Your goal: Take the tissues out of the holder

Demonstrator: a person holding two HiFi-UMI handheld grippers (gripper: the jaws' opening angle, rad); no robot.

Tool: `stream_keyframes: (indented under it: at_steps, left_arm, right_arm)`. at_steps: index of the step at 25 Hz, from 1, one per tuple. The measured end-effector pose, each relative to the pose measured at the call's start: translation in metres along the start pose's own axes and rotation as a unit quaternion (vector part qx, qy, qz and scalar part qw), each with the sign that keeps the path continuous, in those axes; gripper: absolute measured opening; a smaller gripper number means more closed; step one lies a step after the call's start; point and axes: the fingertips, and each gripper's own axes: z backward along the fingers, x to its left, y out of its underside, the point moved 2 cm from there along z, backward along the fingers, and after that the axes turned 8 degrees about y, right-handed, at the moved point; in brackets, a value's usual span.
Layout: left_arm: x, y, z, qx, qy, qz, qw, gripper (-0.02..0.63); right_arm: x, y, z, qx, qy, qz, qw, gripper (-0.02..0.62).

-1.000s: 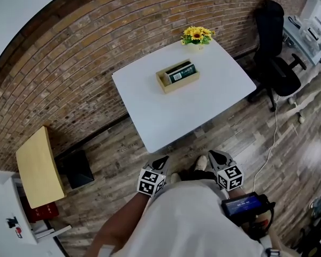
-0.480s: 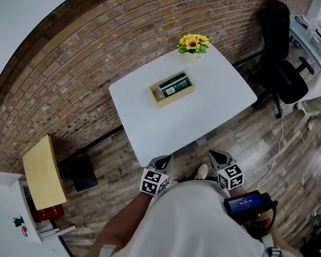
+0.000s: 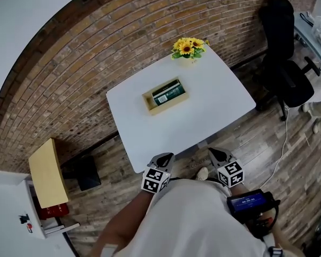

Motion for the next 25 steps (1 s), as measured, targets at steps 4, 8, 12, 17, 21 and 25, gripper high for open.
stream_keyframes:
  at_steps: [4, 8, 12, 17, 21, 25]
  left_arm:
    - [0.002, -0.008, -0.006, 0.003, 0.000, 0.000, 1.0000, 0.009]
    - [0.006, -0.015, -0.017, 0.008, 0.005, 0.000, 1.0000, 0.009]
    - [0.014, -0.019, -0.025, 0.011, 0.012, -0.003, 0.9999, 0.009]
    - [0.035, -0.032, -0.037, 0.013, 0.024, -0.010, 0.9996, 0.009]
    - [0.053, -0.045, -0.047, 0.012, 0.033, -0.018, 0.9992, 0.009]
    - [0.066, -0.054, -0.056, 0.013, 0.044, -0.022, 0.9987, 0.009]
  right_arm:
    - [-0.008, -0.006, -0.003, -0.002, -0.001, -0.007, 1.000, 0.006]
    - [-0.018, -0.009, -0.010, -0.001, 0.000, -0.011, 1.000, 0.006]
    - [-0.019, -0.013, -0.019, 0.001, 0.002, -0.014, 1.000, 0.006]
    - [-0.025, -0.022, -0.035, 0.001, 0.011, -0.017, 1.000, 0.006]
    - [-0.031, -0.033, -0.048, 0.000, 0.020, -0.019, 1.000, 0.006]
    - [-0.035, -0.041, -0.060, 0.000, 0.029, -0.025, 0.999, 0.006]
